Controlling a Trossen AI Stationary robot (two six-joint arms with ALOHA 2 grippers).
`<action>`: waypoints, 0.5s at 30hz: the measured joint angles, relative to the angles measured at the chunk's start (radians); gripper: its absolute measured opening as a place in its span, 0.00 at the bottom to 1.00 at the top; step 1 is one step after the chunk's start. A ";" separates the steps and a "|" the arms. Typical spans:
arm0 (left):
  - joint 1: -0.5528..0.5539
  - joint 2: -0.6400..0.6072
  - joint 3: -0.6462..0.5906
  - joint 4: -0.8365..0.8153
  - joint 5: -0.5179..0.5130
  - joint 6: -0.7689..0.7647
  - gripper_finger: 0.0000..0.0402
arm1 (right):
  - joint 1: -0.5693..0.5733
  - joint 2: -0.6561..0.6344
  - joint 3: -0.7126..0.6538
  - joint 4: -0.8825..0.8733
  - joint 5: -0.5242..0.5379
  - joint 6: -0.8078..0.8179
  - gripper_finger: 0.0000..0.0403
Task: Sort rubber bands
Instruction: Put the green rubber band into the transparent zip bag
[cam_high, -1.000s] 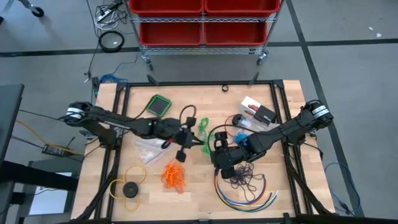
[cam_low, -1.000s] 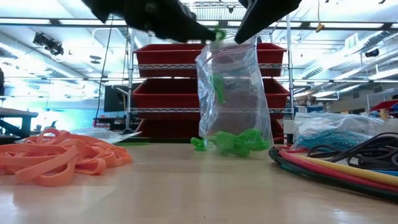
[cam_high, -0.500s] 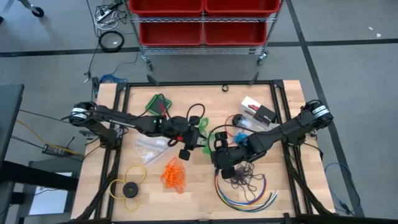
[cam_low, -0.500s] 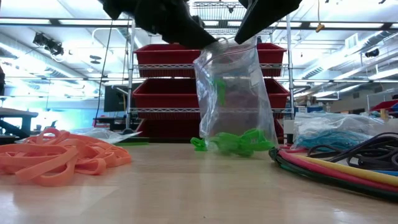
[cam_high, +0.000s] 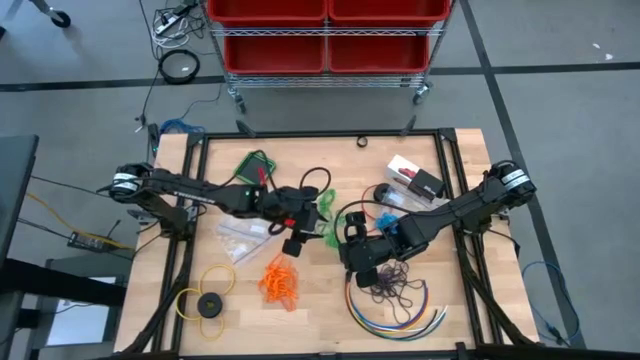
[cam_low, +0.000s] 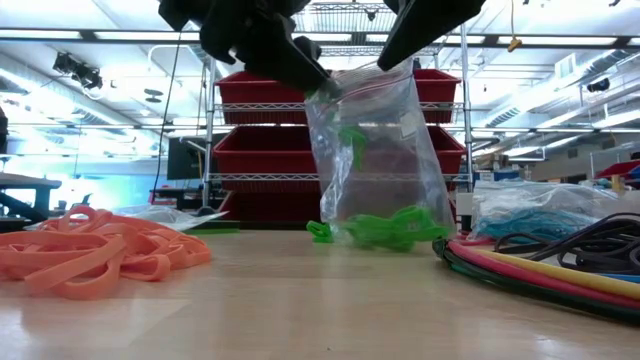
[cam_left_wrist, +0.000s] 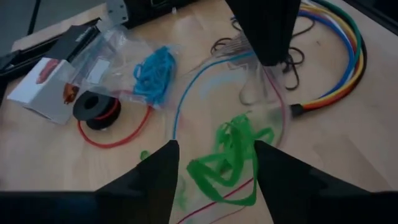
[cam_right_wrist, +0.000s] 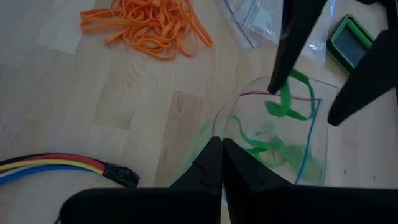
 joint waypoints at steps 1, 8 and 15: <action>0.003 0.000 0.000 0.006 0.000 -0.002 0.53 | 0.000 0.000 0.000 0.000 0.000 0.000 0.00; 0.055 0.000 0.000 0.155 0.151 -0.208 0.53 | 0.000 0.000 0.000 0.003 0.000 0.000 0.00; 0.093 -0.026 -0.002 0.085 0.005 -0.141 0.53 | 0.000 0.000 0.000 0.003 0.000 0.000 0.00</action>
